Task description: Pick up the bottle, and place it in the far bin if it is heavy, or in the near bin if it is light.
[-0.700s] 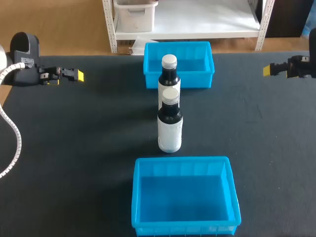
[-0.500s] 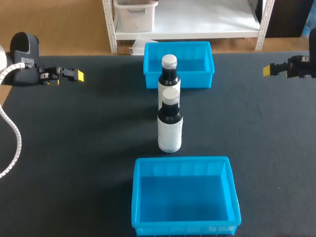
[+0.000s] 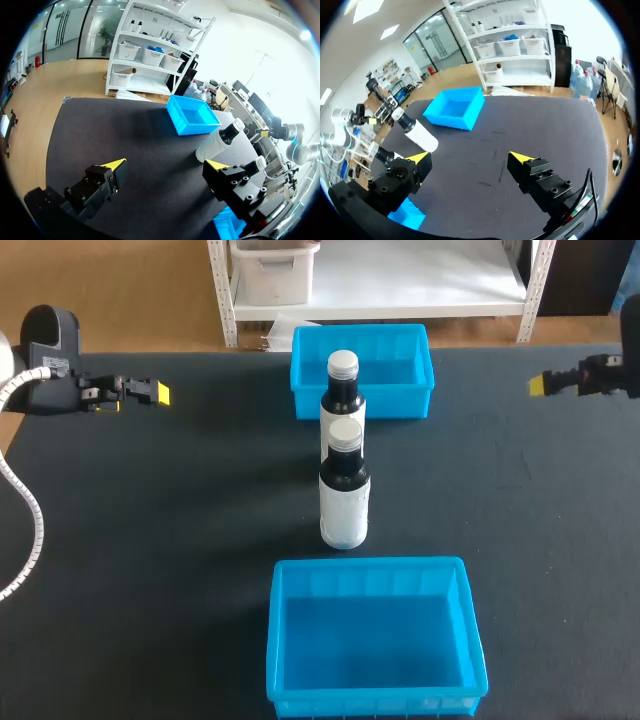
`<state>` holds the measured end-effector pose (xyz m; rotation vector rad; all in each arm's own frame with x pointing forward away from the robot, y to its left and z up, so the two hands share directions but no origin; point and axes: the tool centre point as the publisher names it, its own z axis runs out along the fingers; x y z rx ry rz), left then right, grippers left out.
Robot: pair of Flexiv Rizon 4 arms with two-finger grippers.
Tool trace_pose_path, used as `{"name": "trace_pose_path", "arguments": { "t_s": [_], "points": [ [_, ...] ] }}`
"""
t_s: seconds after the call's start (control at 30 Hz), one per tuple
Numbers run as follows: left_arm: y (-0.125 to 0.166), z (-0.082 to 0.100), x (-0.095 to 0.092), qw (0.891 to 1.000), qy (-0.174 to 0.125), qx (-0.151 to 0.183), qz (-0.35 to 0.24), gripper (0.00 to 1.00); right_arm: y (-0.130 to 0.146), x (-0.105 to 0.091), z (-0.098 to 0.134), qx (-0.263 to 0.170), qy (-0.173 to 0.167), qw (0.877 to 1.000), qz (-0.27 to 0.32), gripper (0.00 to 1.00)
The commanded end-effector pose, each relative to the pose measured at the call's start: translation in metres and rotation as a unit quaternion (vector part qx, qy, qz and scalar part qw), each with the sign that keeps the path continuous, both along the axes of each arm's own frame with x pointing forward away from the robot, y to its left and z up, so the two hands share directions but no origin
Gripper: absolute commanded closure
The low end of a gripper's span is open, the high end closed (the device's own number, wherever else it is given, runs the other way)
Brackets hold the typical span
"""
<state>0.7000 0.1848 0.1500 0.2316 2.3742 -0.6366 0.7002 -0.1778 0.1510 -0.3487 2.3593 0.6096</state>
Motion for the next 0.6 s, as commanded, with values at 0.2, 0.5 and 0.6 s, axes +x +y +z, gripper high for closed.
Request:
{"name": "trace_pose_path", "arguments": {
  "t_s": [0.2,0.5,0.6],
  "points": [
    [0.000,0.000,0.000,1.000,0.000,0.000,0.000,0.00,0.011,-0.004,0.018,-0.033,-0.037,0.893,0.447,0.00],
    [0.000,0.000,0.000,1.000,0.000,0.000,0.000,0.00,0.009,-0.006,0.021,-0.024,-0.025,0.870,0.492,0.00],
    [0.000,0.000,0.000,1.000,0.000,0.000,0.000,0.00,0.009,-0.006,0.021,-0.024,-0.025,0.870,0.492,0.00]
  ]
}}
